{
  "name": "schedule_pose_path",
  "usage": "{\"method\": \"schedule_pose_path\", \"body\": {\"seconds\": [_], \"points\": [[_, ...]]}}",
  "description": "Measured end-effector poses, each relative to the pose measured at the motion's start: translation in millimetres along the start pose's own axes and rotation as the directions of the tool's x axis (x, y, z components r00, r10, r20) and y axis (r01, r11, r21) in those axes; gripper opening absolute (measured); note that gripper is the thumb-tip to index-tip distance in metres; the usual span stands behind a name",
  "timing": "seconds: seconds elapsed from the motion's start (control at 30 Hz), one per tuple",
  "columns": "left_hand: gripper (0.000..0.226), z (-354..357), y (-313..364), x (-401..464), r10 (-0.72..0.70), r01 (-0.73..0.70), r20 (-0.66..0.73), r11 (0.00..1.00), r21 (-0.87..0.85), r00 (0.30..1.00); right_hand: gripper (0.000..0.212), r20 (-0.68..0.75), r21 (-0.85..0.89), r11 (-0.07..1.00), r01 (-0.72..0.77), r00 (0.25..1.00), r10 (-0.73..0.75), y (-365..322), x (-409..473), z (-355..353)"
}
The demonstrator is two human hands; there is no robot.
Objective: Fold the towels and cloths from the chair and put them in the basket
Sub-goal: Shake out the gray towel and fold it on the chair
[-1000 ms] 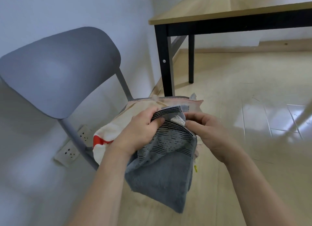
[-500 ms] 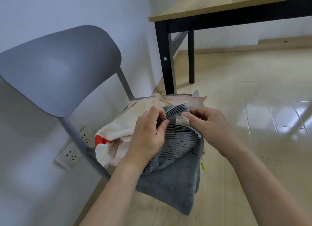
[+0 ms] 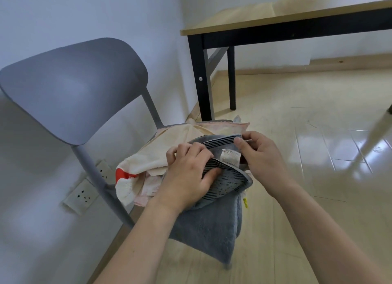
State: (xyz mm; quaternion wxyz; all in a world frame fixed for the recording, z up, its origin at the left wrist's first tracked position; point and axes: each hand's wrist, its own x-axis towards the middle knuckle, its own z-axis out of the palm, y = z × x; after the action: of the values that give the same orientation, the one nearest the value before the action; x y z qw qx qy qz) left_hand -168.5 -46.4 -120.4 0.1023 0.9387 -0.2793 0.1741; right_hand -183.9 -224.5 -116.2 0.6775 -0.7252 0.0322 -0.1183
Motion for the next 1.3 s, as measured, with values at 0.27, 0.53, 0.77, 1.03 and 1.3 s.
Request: {"method": "schedule_pose_path", "body": {"seconds": [0.27,0.53,0.77,1.03,1.3], "points": [[0.012,-44,7,2,-0.067,0.098,0.073,0.75,-0.654,0.995,0.029,-0.049,-0.081,0.988,0.13,0.99,-0.134,-8,-4,-3],[0.01,-45,4,4,-0.199,0.117,-0.007,0.601,-0.791,0.98,0.024,-0.053,-0.115,0.971,0.21,0.975,-0.217,-16,-8,-9],[0.006,-27,-1,9,-0.185,0.166,0.071,0.575,-0.801,0.98,0.026,0.02,-0.173,0.945,0.278,0.96,-0.279,-24,-12,-3],[0.008,-30,-4,5,-0.225,0.266,0.154,0.649,-0.712,0.962,0.02,0.038,-0.217,0.947,0.239,0.971,-0.236,-20,-9,-9],[0.021,-41,-3,7,-0.258,0.195,0.065,0.521,-0.831,0.964,0.027,0.155,-0.212,0.898,0.385,0.921,-0.358,-30,-16,-14]]}}
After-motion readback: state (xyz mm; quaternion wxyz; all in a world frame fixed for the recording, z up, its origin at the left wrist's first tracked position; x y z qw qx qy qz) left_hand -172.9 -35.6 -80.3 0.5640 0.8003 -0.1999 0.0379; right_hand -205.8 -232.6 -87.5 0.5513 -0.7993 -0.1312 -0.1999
